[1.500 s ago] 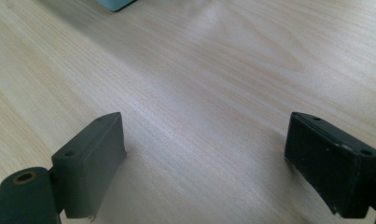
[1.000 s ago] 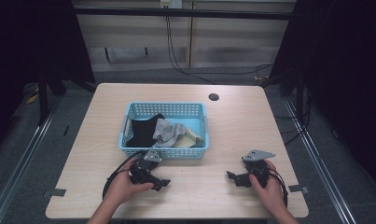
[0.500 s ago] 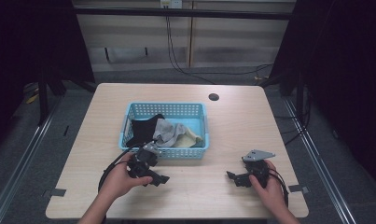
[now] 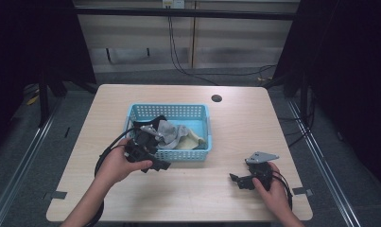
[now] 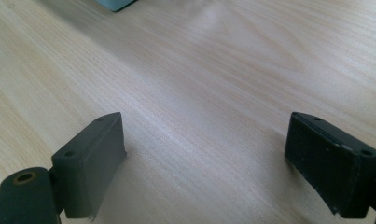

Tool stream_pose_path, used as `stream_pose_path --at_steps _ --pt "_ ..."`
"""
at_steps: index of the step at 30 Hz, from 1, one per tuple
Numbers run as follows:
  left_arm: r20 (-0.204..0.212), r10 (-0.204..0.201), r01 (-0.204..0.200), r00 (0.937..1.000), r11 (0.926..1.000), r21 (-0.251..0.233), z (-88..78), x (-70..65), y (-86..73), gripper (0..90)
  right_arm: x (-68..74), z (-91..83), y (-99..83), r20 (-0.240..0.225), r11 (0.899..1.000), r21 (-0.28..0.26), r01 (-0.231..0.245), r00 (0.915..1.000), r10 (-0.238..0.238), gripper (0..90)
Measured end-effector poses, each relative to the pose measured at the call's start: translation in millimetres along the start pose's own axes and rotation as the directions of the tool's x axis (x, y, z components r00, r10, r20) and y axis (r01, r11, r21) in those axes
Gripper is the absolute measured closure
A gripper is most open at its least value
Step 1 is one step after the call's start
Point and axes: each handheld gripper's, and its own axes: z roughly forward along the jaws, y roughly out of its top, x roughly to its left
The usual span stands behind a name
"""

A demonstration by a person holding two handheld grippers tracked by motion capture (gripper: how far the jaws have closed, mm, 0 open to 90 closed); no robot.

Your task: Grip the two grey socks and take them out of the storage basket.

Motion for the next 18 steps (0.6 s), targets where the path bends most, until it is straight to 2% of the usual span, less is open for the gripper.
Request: stream_pose_path --at_steps 1,4,5,8,9,10,12,13,16,17,18 --pt "-0.007 -0.022 0.022 0.9997 0.9997 0.010 -3.8 3.9 6.3 20.6 0.0 0.0 0.0 0.000 1.000 0.000 0.000 1.0000 0.000 11.5" --pt "-0.007 -0.036 0.036 0.9993 0.9990 0.025 -6.6 9.4 12.8 21.0 0.0 0.0 0.0 0.000 1.000 0.000 0.000 1.0000 0.000 11.5" --pt "-0.027 -0.059 0.060 0.9979 0.9974 0.038 -7.6 15.6 18.8 21.1 0.0 0.0 0.0 0.000 1.000 0.000 0.000 1.0000 0.000 11.6" --pt "-0.048 -0.074 0.077 0.9961 0.9953 0.059 -7.4 23.3 24.0 21.3 -0.1 0.0 0.0 0.001 1.000 0.000 0.001 1.0000 -0.001 11.6" --pt "-0.053 -0.098 0.102 0.9937 0.9924 0.068 -5.6 32.3 28.1 21.4 0.0 0.0 0.0 0.000 1.000 0.000 0.000 1.0000 0.000 11.6" --pt "-0.053 -0.098 0.102 0.9937 0.9924 0.068 -5.6 32.3 28.1 21.6 0.0 0.0 0.0 0.000 1.000 0.000 0.000 1.0000 0.000 11.6" --pt "-0.097 -0.118 0.127 0.9883 0.9868 0.100 -1.3 45.4 32.6 21.6 0.0 0.0 0.0 0.000 1.000 0.000 0.000 1.0000 0.000 11.5" --pt "-0.106 -0.133 0.143 0.9854 0.9851 0.095 0.6 49.2 33.7 21.8 0.0 0.0 0.0 0.000 1.000 0.000 0.000 1.0000 0.000 11.5" --pt "-0.110 -0.146 0.157 0.9832 0.9826 0.100 5.0 56.4 35.9 21.9 0.0 0.0 0.0 0.000 1.000 0.000 0.000 1.0000 0.000 11.6" --pt "-0.132 -0.154 0.169 0.9792 0.9792 0.112 9.6 64.2 37.9 22.0 0.0 0.0 0.0 0.000 1.000 0.000 0.000 1.0000 0.000 11.6" --pt "-0.132 -0.154 0.169 0.9792 0.9792 0.112 9.6 64.2 37.9 22.2 0.0 0.0 0.0 0.000 1.000 0.000 0.000 1.0000 0.000 11.5"
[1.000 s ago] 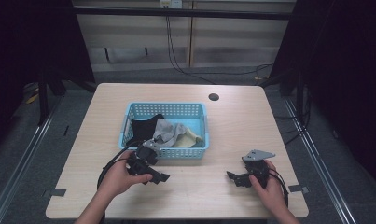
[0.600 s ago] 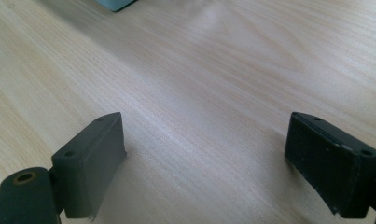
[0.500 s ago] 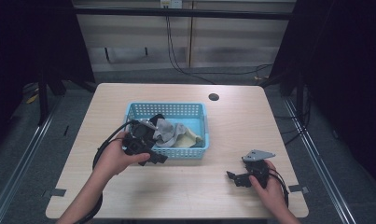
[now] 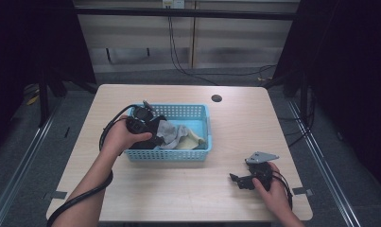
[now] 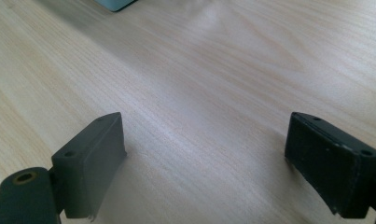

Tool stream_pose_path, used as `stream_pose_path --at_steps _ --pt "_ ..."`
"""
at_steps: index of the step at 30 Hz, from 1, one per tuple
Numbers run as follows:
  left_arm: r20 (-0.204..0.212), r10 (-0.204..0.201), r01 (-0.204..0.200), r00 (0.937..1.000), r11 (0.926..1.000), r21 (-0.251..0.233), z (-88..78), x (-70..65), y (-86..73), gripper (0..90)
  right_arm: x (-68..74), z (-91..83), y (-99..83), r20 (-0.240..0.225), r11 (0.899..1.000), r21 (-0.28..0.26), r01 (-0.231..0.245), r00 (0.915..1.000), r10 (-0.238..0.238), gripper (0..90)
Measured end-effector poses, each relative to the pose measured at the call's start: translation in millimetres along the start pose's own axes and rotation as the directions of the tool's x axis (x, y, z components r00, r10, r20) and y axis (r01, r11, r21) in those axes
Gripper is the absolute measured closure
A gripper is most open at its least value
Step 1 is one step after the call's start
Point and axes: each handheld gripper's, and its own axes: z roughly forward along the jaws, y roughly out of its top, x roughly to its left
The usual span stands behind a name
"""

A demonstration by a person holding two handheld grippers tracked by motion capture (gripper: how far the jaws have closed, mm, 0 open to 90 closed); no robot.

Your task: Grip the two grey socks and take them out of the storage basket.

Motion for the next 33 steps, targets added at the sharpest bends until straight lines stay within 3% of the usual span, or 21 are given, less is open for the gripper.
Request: stream_pose_path --at_steps 1,7,12,17,19,21,22,25,33 --pt "-0.016 -0.027 0.027 0.9995 0.9996 -0.004 5.6 7.6 2.8 22.6 0.0 0.0 0.0 0.000 1.000 0.000 0.000 1.0000 0.000 11.5" --pt "-0.038 -0.062 0.062 0.9974 0.9981 -0.003 22.5 25.2 10.3 26.6 -0.2 0.2 0.0 -0.001 1.000 -0.003 0.003 1.0000 -0.003 11.5" --pt "-0.039 -0.091 0.091 0.9951 0.9958 -0.003 35.1 31.2 15.0 30.1 -0.4 0.3 0.0 0.000 1.000 -0.004 0.005 1.0000 -0.005 11.5" --pt "-0.045 -0.101 0.103 0.9938 0.9936 0.045 53.5 33.0 22.7 36.2 -0.2 0.2 0.0 -0.001 1.000 -0.003 0.003 1.0000 -0.003 11.5" --pt "-0.040 -0.101 0.103 0.9941 0.9927 0.062 56.2 32.5 23.9 45.7 -0.2 0.2 0.0 -0.001 1.000 -0.003 0.004 1.0000 -0.004 11.6" --pt "-0.066 -0.073 0.081 0.9952 0.9892 0.122 61.2 28.3 26.9 63.0 -0.2 0.2 0.0 -0.001 1.000 -0.002 0.003 1.0000 -0.003 11.6" --pt "-0.064 -0.077 0.085 0.9950 0.9873 0.134 60.8 27.3 27.9 73.1 -0.3 0.3 0.0 -0.001 1.000 -0.004 0.004 1.0000 -0.004 11.6" --pt "-0.048 -0.089 0.095 0.9948 0.9870 0.130 52.7 25.3 31.5 80.5 -0.3 0.3 0.0 -0.001 1.000 -0.003 0.004 1.0000 -0.004 11.5" --pt "-0.048 -0.069 0.073 0.9965 0.9911 0.111 16.3 22.0 38.0 81.6 -0.1 0.3 0.1 0.000 1.000 -0.004 0.001 1.0000 -0.001 11.5"
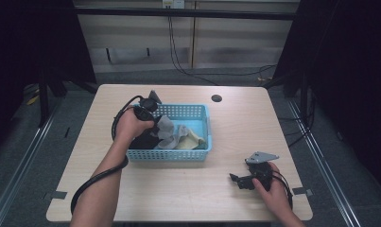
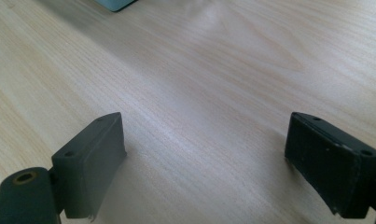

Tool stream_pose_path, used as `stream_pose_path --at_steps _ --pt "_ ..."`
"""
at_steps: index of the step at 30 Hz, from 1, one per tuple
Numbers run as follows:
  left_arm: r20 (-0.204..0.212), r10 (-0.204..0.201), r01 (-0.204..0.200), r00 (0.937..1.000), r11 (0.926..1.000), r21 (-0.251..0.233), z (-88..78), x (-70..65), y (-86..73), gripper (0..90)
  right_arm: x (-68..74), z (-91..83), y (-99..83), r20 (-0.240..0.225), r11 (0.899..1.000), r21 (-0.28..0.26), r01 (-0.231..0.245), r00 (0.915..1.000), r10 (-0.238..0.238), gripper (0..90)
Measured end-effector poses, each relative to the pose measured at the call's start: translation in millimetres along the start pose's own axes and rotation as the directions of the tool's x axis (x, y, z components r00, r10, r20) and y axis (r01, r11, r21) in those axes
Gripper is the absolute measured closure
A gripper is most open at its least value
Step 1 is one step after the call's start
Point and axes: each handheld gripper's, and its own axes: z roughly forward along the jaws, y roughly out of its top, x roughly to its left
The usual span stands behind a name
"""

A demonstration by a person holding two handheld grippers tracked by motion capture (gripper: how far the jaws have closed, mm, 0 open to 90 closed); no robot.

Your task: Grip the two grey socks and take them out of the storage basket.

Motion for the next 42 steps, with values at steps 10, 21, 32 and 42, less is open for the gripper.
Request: stream_pose_path --at_steps 10,21,32,42 --pt "-0.006 0.053 -0.053 0.9986 0.9982 0.030 -51.3 -7.0 -5.6 81.5 0.0 0.0 0.1 0.000 1.000 -0.001 0.000 1.0000 0.000 11.6" --pt "-0.016 0.053 -0.052 0.9985 0.9983 0.024 -84.3 -2.3 -24.3 81.3 0.0 0.0 0.1 0.000 1.000 0.000 -0.001 1.0000 0.001 11.6" --pt "-0.040 -0.025 0.025 0.9989 0.9997 0.004 -99.3 20.8 -51.3 81.1 0.0 0.0 0.1 -0.001 1.000 0.000 -0.002 1.0000 0.002 11.5" --pt "-0.047 -0.055 0.055 0.9974 0.9985 0.000 -115.0 33.5 -81.6 80.9 -0.2 0.1 0.0 0.000 1.000 -0.001 0.002 1.0000 -0.002 11.5"
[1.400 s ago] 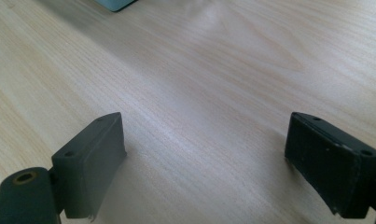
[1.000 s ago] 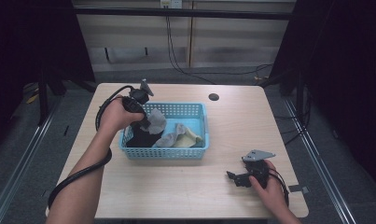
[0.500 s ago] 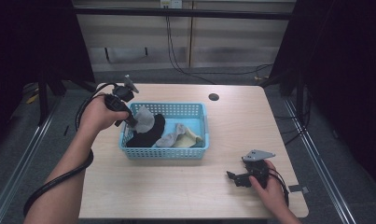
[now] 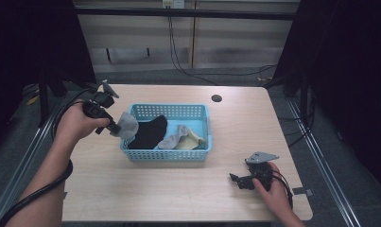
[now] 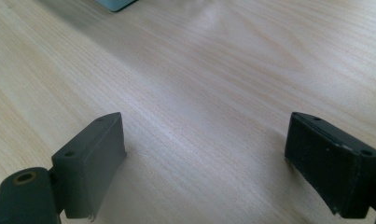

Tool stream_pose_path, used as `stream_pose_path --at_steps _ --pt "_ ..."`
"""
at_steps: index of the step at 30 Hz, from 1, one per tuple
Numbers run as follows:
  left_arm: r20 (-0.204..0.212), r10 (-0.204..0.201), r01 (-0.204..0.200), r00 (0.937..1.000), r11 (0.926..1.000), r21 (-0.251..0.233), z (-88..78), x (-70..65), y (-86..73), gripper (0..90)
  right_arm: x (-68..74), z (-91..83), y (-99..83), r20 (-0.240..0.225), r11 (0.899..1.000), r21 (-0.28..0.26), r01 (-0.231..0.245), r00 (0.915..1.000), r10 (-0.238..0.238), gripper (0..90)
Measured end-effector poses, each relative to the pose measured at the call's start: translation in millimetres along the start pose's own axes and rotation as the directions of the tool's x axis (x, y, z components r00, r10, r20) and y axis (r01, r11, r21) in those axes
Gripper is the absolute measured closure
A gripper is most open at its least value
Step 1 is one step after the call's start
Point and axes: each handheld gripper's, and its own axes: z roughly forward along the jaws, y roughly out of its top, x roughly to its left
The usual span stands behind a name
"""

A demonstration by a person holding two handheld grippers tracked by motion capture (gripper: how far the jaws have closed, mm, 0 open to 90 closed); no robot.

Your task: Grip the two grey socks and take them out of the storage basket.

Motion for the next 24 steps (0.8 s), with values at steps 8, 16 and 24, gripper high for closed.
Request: stream_pose_path --at_steps 8,16,24 --pt "-0.012 -0.035 0.034 0.9993 0.9993 -0.015 -8.0 14.2 -28.3 80.5 0.0 0.0 0.0 0.000 1.000 0.000 0.001 1.0000 -0.001 11.5" --pt "-0.030 -0.073 0.072 0.9969 0.9974 -0.005 6.3 31.3 -59.0 79.8 0.0 -0.2 -0.1 0.000 1.000 0.003 0.001 1.0000 -0.001 11.5" --pt "-0.044 -0.087 0.088 0.9953 0.9958 0.026 24.1 38.6 -75.1 78.7 0.0 -0.2 -0.1 0.000 1.000 0.003 0.001 1.0000 -0.001 11.5"
